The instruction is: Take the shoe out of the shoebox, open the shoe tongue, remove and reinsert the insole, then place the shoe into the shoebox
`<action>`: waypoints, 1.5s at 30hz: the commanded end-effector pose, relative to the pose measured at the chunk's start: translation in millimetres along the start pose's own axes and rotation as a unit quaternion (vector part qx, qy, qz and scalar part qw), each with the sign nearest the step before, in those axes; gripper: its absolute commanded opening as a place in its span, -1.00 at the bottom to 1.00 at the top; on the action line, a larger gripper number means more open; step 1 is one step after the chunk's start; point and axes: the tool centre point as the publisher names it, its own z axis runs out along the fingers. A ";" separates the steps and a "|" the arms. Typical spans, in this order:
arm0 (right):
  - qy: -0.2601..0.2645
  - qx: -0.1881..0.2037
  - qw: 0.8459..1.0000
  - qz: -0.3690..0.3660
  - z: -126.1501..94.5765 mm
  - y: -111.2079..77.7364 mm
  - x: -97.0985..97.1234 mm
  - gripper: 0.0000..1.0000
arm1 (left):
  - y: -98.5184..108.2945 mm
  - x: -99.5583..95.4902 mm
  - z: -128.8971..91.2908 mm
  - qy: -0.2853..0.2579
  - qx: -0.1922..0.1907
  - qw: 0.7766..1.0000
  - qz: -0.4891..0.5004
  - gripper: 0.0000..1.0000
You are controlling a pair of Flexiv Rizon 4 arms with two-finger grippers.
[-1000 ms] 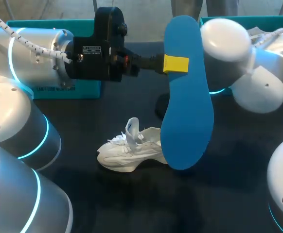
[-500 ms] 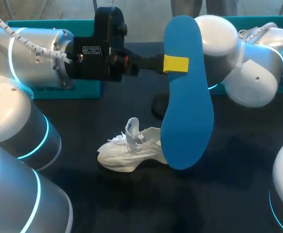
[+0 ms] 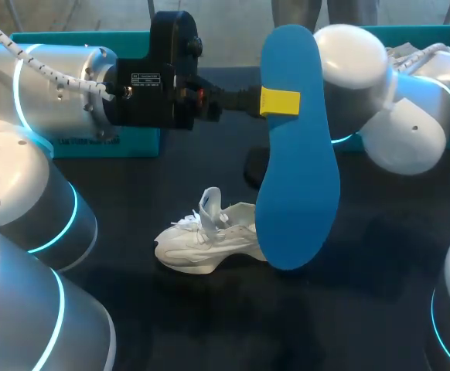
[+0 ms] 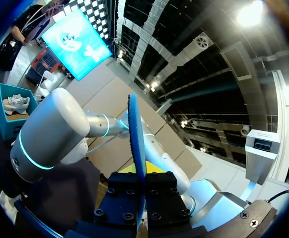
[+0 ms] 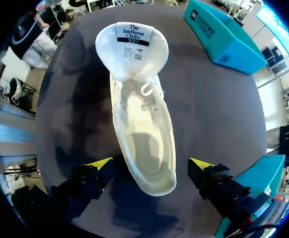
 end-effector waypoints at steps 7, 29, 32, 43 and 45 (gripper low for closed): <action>-0.001 0.000 1.000 0.000 0.3 -0.7 0.6 1.00 | 5.7 5.5 3.7 -0.003 0.008 1.000 0.000 -1.00; 0.020 0.014 0.999 -0.039 26.1 39.7 -33.9 1.00 | 5.7 5.5 3.7 -0.003 0.008 1.000 0.000 -1.00; 0.029 0.015 0.998 -0.047 31.6 44.7 -34.4 1.00 | 5.7 5.5 3.7 -0.003 0.008 1.000 0.000 -1.00; 0.052 0.031 0.996 -0.061 51.1 51.6 -31.8 1.00 | 5.7 5.5 3.7 -0.003 0.008 1.000 0.000 -1.00; 0.056 0.038 0.996 -0.065 55.1 53.5 -31.8 1.00 | 5.7 5.5 3.7 -0.003 0.008 1.000 0.000 -1.00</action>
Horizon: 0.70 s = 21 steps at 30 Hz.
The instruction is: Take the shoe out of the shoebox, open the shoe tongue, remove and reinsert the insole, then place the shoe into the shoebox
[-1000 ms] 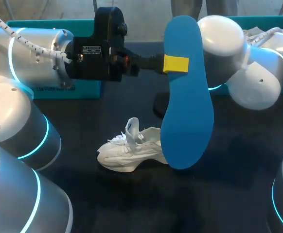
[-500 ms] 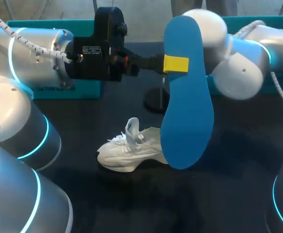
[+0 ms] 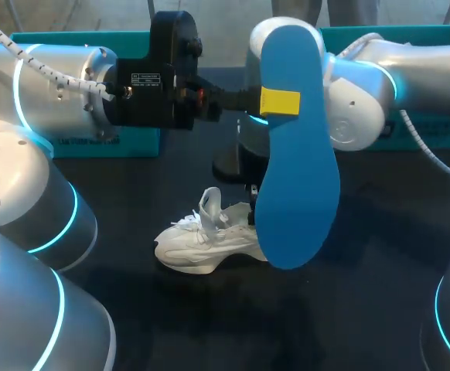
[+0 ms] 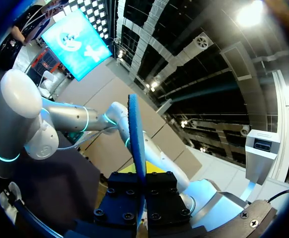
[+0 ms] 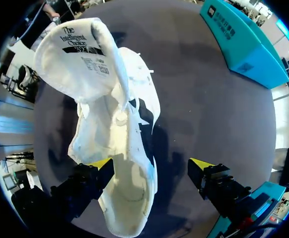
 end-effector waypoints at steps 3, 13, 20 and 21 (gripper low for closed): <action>0.012 0.020 1.000 -0.007 13.2 10.6 -5.5 1.00 | 5.7 5.5 3.7 -0.003 0.008 1.000 0.000 -1.00; 0.023 0.036 0.999 -0.002 22.2 5.6 -2.8 -0.12 | 5.7 5.5 3.7 -0.003 0.008 1.000 0.000 -1.00; 0.031 0.041 0.999 0.004 25.5 2.5 0.8 -0.80 | 5.7 5.5 3.7 -0.003 0.008 1.000 0.000 -1.00; 0.032 0.042 0.999 0.004 25.9 2.0 1.4 -1.00 | 5.7 5.5 3.7 -0.003 0.008 1.000 0.000 -1.00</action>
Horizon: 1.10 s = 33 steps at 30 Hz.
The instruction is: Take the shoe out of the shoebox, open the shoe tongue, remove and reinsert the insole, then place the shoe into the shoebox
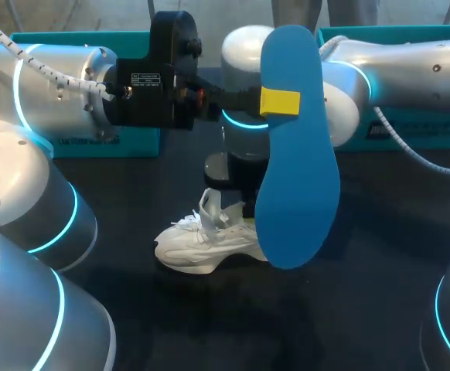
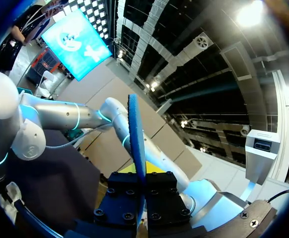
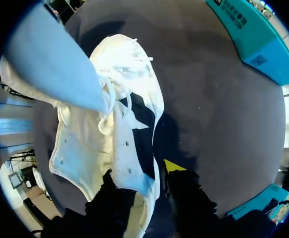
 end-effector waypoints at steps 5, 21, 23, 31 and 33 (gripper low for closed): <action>0.003 0.006 1.000 0.006 0.8 -2.1 4.1 -1.00 | 5.7 5.5 3.7 -0.003 0.008 1.000 0.000 -1.00; 0.061 -0.050 0.979 0.187 -10.1 -20.9 20.9 -1.00 | 5.7 5.5 3.7 -0.003 0.008 1.000 0.000 -1.00; 0.070 -0.062 0.972 0.217 -9.8 -21.7 25.2 -1.00 | 5.7 5.5 3.7 -0.003 0.008 1.000 0.000 -1.00; 0.069 -0.105 0.946 0.298 -14.2 -23.9 38.5 -1.00 | 5.7 5.5 3.7 -0.003 0.008 1.000 0.000 -1.00; 0.069 -0.105 0.946 0.298 -14.2 -23.9 38.5 -1.00 | 5.7 5.5 3.7 -0.003 0.008 1.000 0.000 -1.00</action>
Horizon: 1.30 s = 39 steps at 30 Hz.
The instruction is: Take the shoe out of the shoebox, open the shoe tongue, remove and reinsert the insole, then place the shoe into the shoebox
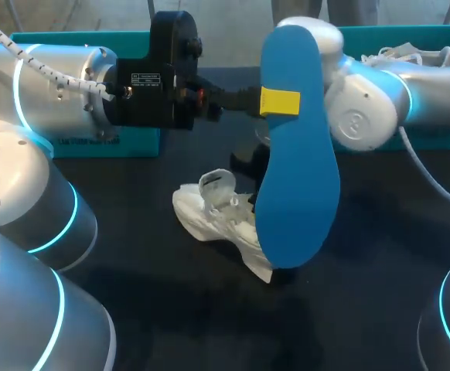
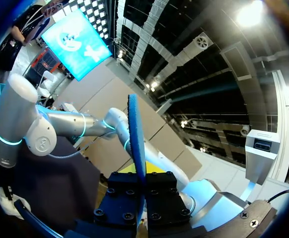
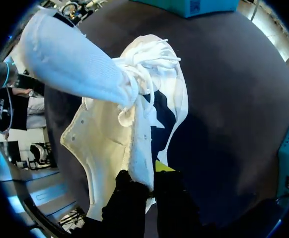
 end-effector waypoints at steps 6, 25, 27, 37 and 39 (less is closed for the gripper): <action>-0.003 -0.044 0.999 -0.001 -3.5 -10.9 3.4 -1.00 | 5.6 5.5 3.7 -0.003 0.008 1.000 0.000 -1.00; -0.005 -0.020 0.988 0.153 -25.4 -7.4 12.1 -1.00 | 5.6 5.5 3.7 -0.003 0.008 1.000 0.000 -1.00; 0.001 -0.033 0.986 0.161 -26.8 -6.6 13.6 -1.00 | 5.6 5.5 3.7 -0.003 0.008 1.000 0.000 -1.00; 0.019 -0.064 0.964 0.259 -24.2 -7.9 16.2 -1.00 | 5.6 5.5 3.7 -0.003 0.008 1.000 0.000 -1.00; 0.022 -0.072 0.958 0.277 -22.0 -9.4 16.2 -1.00 | 5.6 5.5 3.7 -0.003 0.008 1.000 0.000 -1.00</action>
